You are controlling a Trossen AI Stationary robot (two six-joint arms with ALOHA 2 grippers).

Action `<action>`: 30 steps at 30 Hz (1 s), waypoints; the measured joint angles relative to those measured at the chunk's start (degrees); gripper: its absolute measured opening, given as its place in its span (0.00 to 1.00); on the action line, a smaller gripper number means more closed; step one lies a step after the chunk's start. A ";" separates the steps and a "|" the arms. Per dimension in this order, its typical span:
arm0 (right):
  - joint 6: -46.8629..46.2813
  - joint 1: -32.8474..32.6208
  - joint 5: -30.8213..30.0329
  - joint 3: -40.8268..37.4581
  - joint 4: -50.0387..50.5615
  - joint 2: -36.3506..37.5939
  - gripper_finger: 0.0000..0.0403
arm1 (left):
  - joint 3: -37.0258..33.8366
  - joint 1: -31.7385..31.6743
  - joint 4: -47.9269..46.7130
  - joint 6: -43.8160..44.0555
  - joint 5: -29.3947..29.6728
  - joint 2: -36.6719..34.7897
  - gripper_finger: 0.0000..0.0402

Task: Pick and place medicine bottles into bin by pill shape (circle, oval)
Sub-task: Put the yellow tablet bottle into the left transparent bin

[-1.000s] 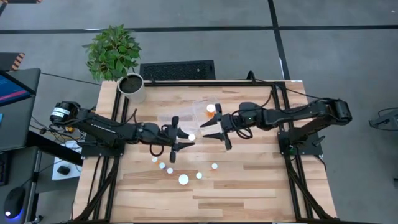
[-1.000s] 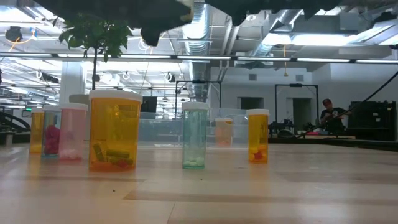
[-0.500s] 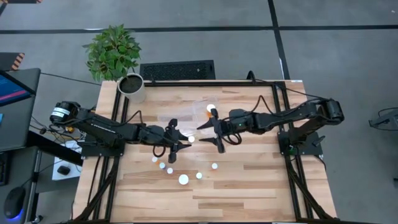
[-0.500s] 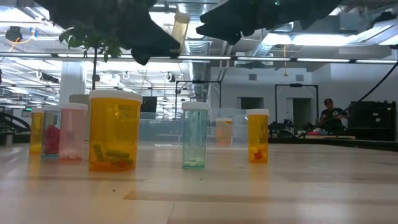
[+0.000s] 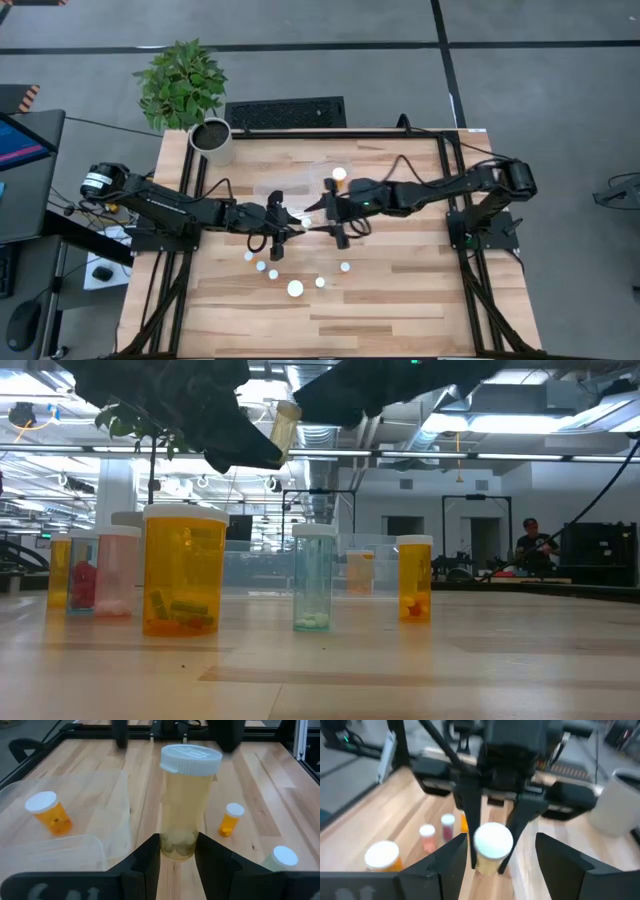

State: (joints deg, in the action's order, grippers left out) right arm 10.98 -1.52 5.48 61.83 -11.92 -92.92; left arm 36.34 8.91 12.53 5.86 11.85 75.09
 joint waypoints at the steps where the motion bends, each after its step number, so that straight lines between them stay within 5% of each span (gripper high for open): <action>1: 0.01 0.01 0.23 1.69 2.99 -0.80 0.61 | 0.00 0.00 -0.14 0.08 0.07 0.00 0.26; 8: 0.02 -0.37 0.47 7.41 13.25 -2.42 0.61 | 0.00 0.00 -0.25 0.21 0.59 0.00 0.26; 20: 0.00 -0.22 0.69 8.73 12.78 -3.00 0.60 | 0.00 -0.02 -1.67 -0.19 2.37 0.00 0.26; 30: 0.00 -0.22 0.69 8.73 12.86 -3.00 0.48 | 0.00 -0.02 -1.63 0.01 2.35 0.00 0.26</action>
State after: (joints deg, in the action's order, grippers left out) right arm 10.98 -1.74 6.17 70.57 0.94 -95.92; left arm 36.34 8.88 10.90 5.87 14.20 75.09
